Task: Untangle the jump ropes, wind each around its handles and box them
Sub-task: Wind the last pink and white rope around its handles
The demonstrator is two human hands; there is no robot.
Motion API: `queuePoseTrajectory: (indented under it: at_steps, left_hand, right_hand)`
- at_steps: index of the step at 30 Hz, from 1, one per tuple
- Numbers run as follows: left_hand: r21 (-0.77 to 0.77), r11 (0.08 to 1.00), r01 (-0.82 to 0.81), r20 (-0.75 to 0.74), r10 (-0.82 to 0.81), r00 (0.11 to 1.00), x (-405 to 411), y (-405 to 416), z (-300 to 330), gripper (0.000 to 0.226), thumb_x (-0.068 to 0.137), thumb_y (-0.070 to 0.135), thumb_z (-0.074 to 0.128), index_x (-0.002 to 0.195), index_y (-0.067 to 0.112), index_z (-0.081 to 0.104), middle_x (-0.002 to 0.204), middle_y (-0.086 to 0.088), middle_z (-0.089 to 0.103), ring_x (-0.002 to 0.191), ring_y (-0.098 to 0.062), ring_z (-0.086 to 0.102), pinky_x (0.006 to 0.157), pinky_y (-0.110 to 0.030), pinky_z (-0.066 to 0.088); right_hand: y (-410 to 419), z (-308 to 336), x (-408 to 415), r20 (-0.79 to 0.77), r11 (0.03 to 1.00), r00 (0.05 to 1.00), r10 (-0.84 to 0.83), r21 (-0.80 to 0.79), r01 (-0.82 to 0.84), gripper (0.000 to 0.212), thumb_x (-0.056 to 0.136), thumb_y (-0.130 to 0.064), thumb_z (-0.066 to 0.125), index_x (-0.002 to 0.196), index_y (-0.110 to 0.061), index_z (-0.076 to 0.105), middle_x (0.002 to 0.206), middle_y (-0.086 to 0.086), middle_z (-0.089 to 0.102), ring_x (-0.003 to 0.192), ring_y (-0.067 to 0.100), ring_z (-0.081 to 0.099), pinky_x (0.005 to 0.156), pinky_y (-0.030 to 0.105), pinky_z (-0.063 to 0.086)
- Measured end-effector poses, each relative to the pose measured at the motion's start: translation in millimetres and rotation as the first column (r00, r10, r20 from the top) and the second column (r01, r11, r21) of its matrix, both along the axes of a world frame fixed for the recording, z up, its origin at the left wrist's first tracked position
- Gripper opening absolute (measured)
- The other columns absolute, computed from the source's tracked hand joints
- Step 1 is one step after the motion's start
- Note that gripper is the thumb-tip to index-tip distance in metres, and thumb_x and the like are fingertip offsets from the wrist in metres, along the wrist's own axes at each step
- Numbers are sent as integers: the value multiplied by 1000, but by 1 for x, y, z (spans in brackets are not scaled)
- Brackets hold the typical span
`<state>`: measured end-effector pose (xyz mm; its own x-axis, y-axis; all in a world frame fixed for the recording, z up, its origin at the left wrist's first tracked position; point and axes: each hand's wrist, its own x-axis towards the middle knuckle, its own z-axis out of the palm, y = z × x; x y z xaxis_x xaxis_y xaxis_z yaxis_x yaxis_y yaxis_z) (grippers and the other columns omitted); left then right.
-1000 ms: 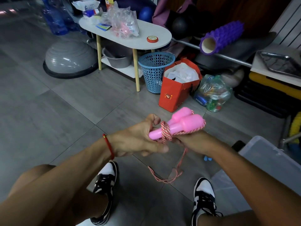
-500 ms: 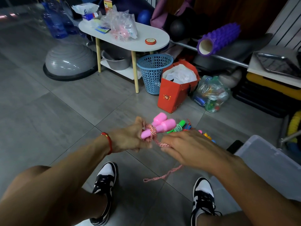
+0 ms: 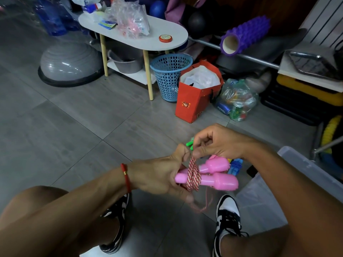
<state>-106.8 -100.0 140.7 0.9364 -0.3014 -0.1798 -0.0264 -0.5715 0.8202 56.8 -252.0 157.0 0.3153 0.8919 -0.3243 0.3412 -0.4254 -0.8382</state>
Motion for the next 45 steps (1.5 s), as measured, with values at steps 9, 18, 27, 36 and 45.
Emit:
queuePoseTrajectory:
  at_steps: [9, 18, 27, 36, 45]
  left_hand:
    - [-551, 703, -449, -318, 320, 892, 2, 33, 14, 60, 73, 2, 78, 98, 23, 27, 78, -13, 50, 48, -14, 35, 41, -23, 31]
    - [-395, 664, -634, -486, 435, 758, 9, 41, -2, 53, 86, -16, 64, 105, 17, 28, 66, -7, 44, 44, -11, 30, 38, -19, 25]
    - [300, 929, -217, -135, 266, 954, 4, 21, -16, 55, 82, 14, 74, 107, 15, 25, 78, 2, 55, 60, -11, 54, 47, -12, 37]
    - [78, 997, -4, 37, 2, 999, -7, 10, -3, 55, 80, 13, 77, 100, 19, 26, 80, 3, 48, 64, -8, 44, 56, -24, 40]
    - [-523, 772, -362, -200, 302, 932, -3, 29, 11, 60, 73, 3, 78, 97, 20, 26, 90, -31, 49, 55, -17, 37, 40, -25, 33]
  right_hand:
    - [2, -19, -18, 126, 992, 991, 44, -126, -28, 41, 105, -38, 45, 93, -7, 70, 78, 21, 61, 78, 11, 52, 69, 22, 44]
    - [-3, 6, -50, 721, 971, 654, 231, -132, -197, 28, 101, -46, 43, 91, -23, 55, 84, 1, 64, 79, 25, 61, 70, 40, 48]
    - [-3, 22, -46, 811, 972, 573, 118, 25, -235, 27, 85, -56, 67, 88, -30, 66, 74, -8, 67, 67, 14, 59, 60, 33, 44]
    - [-4, 4, -13, -43, 990, 998, -39, 133, 44, 14, 74, -29, 82, 84, -20, 78, 81, 4, 75, 74, 7, 61, 70, 29, 48]
    - [1, -15, -18, 79, 994, 991, -105, 18, 103, 36, 100, -5, 57, 75, -31, 48, 39, -25, 51, 40, -9, 51, 46, 6, 40]
